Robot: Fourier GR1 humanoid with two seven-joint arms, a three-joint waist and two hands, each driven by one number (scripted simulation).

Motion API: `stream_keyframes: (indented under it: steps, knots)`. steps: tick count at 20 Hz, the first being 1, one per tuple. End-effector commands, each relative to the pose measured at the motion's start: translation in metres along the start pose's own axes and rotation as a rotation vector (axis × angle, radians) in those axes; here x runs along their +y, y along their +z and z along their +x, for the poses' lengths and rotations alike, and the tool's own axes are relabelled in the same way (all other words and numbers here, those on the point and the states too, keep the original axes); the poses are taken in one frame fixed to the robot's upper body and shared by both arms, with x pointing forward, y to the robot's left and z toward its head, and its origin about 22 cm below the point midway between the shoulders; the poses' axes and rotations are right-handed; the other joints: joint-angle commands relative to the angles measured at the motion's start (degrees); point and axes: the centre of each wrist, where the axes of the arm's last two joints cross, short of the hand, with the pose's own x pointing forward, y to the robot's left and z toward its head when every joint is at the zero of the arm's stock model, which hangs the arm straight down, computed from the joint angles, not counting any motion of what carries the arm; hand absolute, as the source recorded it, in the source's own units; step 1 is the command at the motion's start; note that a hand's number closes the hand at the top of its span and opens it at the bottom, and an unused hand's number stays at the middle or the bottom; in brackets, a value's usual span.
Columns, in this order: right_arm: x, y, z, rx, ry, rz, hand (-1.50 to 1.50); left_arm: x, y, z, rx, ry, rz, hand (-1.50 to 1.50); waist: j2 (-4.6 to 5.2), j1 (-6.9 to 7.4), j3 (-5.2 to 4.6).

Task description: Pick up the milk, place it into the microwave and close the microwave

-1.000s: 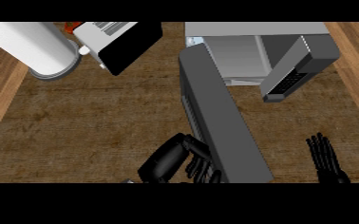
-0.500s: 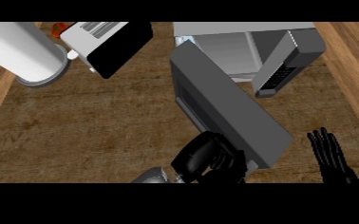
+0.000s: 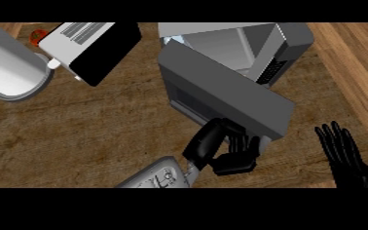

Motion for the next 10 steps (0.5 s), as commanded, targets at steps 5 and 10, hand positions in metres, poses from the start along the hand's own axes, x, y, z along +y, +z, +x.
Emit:
stream_keyframes:
  steps: [5,10]
  knots:
    - [0.007,-0.02,0.025,-0.062,-0.07,0.123,-1.5,0.022,-0.024,0.0,-0.048,0.041,0.205,1.5,0.89,-3.35,-0.12]
    - [0.008,-0.024,0.034,-0.058,-0.107,0.159,-1.5,0.045,-0.045,0.012,-0.075,0.071,0.326,1.5,1.81,-5.44,-0.05]
